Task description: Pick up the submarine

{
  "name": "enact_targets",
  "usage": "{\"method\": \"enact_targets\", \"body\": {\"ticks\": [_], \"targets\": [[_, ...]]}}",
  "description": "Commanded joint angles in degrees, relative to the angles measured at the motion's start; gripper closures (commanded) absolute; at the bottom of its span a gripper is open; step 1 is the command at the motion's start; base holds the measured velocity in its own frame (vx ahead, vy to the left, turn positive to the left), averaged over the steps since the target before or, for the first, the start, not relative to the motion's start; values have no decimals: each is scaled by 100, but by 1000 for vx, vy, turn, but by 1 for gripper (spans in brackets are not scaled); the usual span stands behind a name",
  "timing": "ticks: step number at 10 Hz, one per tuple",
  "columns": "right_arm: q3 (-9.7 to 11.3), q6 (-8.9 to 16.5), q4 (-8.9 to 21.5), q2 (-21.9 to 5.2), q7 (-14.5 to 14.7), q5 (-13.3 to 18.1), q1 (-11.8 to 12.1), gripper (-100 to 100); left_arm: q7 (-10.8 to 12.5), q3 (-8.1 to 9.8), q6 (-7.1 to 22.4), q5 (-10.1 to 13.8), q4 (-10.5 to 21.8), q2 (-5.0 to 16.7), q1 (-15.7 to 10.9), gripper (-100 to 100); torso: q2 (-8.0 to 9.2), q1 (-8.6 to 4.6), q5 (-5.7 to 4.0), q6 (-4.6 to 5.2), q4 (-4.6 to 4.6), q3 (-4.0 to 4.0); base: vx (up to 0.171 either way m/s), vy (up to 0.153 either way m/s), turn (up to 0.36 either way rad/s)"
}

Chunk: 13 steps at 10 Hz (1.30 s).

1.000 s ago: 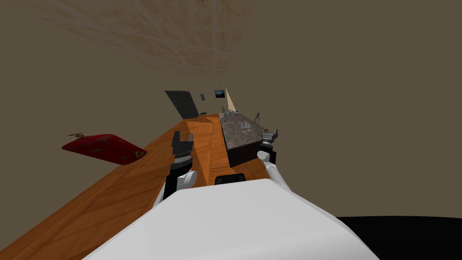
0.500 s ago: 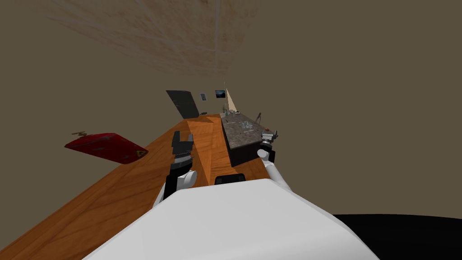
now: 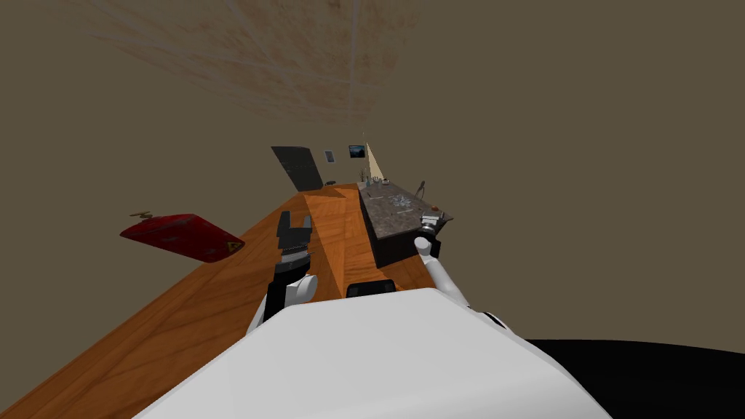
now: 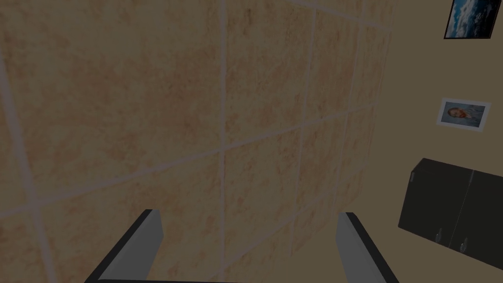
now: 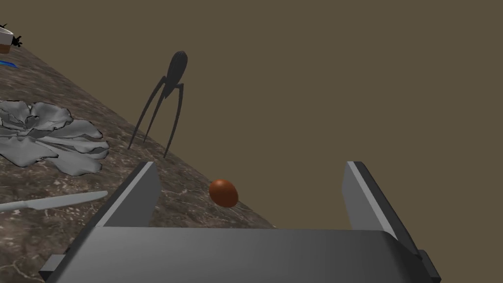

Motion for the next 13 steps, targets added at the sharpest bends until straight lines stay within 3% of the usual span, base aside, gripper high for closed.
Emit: {"method": "enact_targets", "body": {"ticks": [1, 2, 5, 6, 8, 9, 11, 12, 13], "targets": [[-6, -11, 77, -17, -1, -286, -41, -100, 0, 0, 0, 0, 0, 0, 0, 0, 0, 0, 0, 0, 0, 0, 1, 53, -4], [-22, -77, 360, -58, 64, -458, -291, -100, 0, 0, 0, 0, 0, 0, 0, 0, -2, -19, -3, 1, -1, -1, -5, 114, 39], [-22, -77, 426, -58, 64, -871, -291, -100, 0, 1, 0, 0, 0, 1, 0, 0, -2, -20, -4, 2, -1, -1, 0, 54, 1], [-36, -146, 689, -101, 123, -1095, -545, -100, 0, 1, 0, 0, 0, 1, 0, 0, -1, -38, -8, 2, 0, -1, -1, 87, 38], [-36, -146, 776, -101, 123, -1406, -545, -100, 0, 0, 0, 0, 0, 0, 0, 0, -3, -6, -1, 1, -1, -2, 2, 80, 4], [-47, -218, 1013, -146, 176, -1593, -801, -100, 0, 1, 0, 0, 0, 1, 0, 0, -3, -20, -4, 2, -1, -2, 14, 98, 37], [-47, -218, 1128, -146, 176, -1931, -801, -100, 0, 0, 0, 0, 0, 0, 0, 0, -6, -6, -1, 1, -2, -4, 5, 76, 3], [-56, -294, 1338, -191, 223, -2134, -1057, -100, 0, 1, 0, 0, 0, 1, 0, 0, -3, -21, -4, 1, -1, -2, -5, 90, 36], [-56, -294, 1479, -191, 223, -2277, -1057, -100, 0, 0, 0, 0, 0, 0, 0, 0, -3, -10, -2, -1, -1, -2, -3, 98, 17]]}}
